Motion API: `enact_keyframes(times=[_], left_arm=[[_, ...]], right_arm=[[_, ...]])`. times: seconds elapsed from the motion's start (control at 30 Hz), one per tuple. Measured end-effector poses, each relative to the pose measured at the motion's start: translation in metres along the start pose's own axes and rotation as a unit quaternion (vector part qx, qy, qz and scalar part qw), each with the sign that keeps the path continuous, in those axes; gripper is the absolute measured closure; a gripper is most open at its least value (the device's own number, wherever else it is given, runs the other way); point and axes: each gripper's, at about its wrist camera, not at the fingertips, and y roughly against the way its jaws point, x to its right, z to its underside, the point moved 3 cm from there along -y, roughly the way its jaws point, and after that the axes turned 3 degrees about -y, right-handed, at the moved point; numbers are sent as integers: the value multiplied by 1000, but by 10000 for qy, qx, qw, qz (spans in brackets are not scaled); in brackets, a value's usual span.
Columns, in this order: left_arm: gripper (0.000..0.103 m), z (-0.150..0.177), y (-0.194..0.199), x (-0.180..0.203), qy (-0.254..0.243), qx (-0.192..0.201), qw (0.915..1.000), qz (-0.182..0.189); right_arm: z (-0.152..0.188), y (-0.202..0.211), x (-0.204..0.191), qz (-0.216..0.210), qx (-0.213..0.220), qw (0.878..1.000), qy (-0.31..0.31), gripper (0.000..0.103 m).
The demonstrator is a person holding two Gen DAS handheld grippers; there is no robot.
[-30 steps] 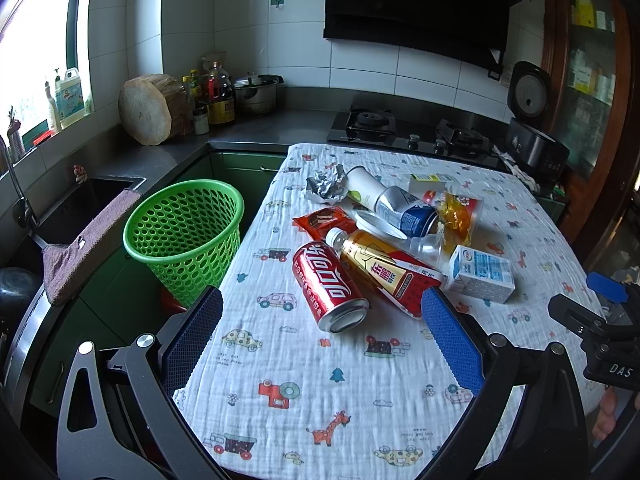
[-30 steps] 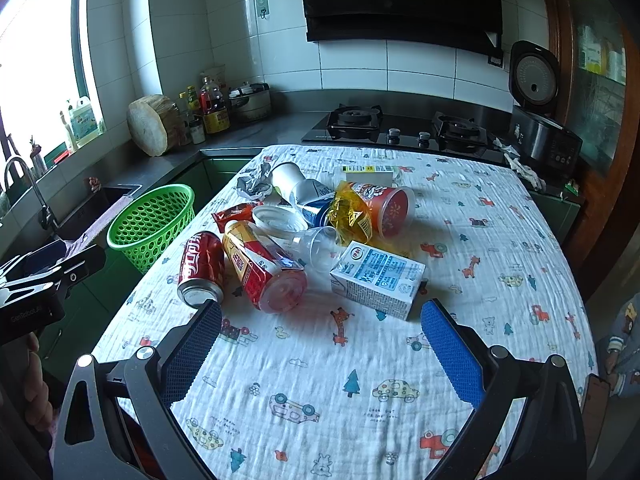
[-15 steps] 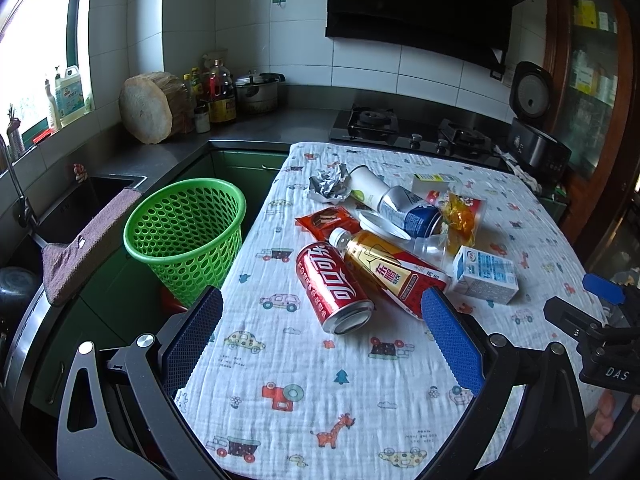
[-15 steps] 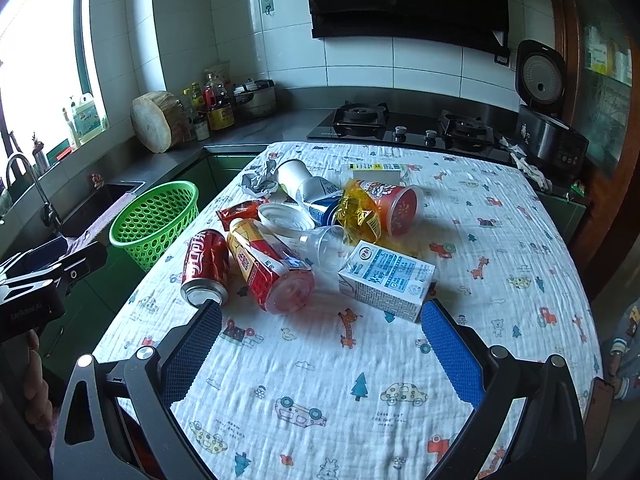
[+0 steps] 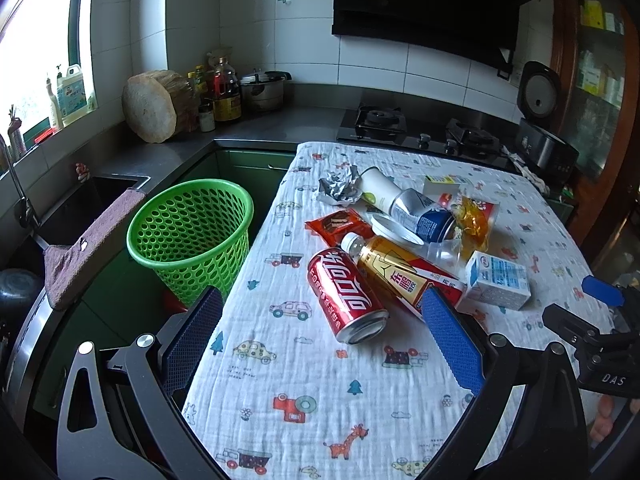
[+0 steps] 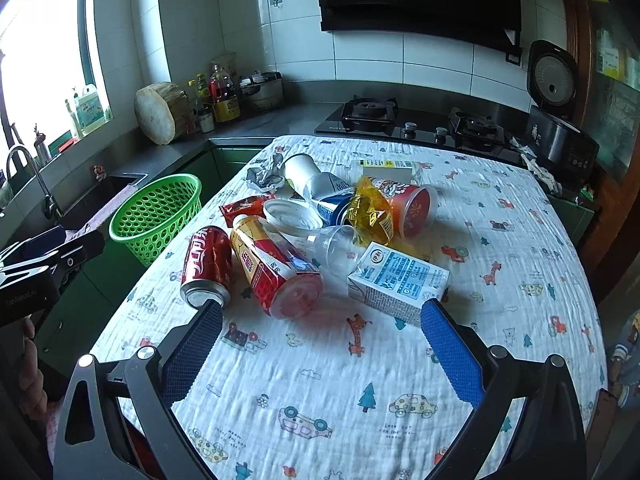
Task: Collect trash
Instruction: 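Grasp the red Coca-Cola can with the left tool while the right tool grasps the yellow-red bottle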
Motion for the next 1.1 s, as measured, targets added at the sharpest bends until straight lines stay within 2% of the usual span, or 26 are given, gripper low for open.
enact_keyframes(times=[0.33, 0.4, 0.63, 1.1], left_arm=[[5, -4, -16, -16, 70, -116, 9999, -53], [5, -5, -20, -20, 74, -131, 9999, -70], [5, -7, -36, -32, 137, -275, 9995, -89], [6, -9, -63, -52, 197, -518, 9984, -114]], right_arm=[[-15, -36, -23, -316, -251, 9984, 395, 9], [-20, -46, -30, -387, -304, 9974, 533, 16], [-33, -86, -49, -664, -596, 9924, 850, 22], [-47, -171, -71, -919, -1554, 9691, 1682, 25]])
